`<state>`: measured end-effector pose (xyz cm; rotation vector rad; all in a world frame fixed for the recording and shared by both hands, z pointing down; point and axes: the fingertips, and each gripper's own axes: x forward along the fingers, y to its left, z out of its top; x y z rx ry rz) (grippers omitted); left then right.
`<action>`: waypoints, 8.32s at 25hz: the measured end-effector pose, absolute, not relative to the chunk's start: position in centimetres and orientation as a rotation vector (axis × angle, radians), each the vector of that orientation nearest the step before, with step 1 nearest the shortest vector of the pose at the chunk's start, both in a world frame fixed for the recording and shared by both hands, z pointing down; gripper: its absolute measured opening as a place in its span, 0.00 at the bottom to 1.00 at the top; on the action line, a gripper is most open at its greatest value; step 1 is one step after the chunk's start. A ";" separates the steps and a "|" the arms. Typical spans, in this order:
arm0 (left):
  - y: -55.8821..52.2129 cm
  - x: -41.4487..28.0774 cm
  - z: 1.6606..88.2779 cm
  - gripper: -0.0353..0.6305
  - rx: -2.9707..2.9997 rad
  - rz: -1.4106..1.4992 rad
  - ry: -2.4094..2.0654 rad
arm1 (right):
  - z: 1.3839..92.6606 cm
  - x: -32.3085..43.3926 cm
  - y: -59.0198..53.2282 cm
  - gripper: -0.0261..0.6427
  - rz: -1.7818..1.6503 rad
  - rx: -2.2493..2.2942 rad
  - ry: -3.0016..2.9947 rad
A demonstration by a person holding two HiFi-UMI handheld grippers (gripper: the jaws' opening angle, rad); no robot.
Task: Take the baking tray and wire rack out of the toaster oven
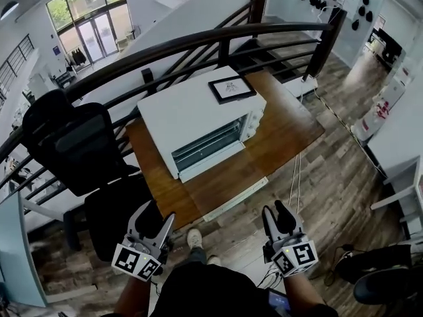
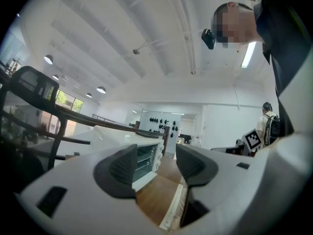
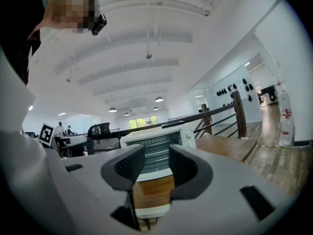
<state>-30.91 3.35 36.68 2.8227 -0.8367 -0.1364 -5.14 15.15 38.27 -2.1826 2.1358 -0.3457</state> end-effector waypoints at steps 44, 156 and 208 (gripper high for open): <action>-9.8 -36.8 46.8 0.42 2.618 -0.027 -1.013 | 53.3 -7.6 -14.8 0.30 -1.109 -1.669 1.833; 5.7 -16.2 44.6 0.42 2.826 0.109 -0.407 | 48.0 3.1 13.0 0.05 -1.149 -1.464 1.388; -3.7 7.9 48.3 0.40 2.756 0.155 -0.252 | 49.6 26.8 6.7 0.05 -1.264 -1.706 1.270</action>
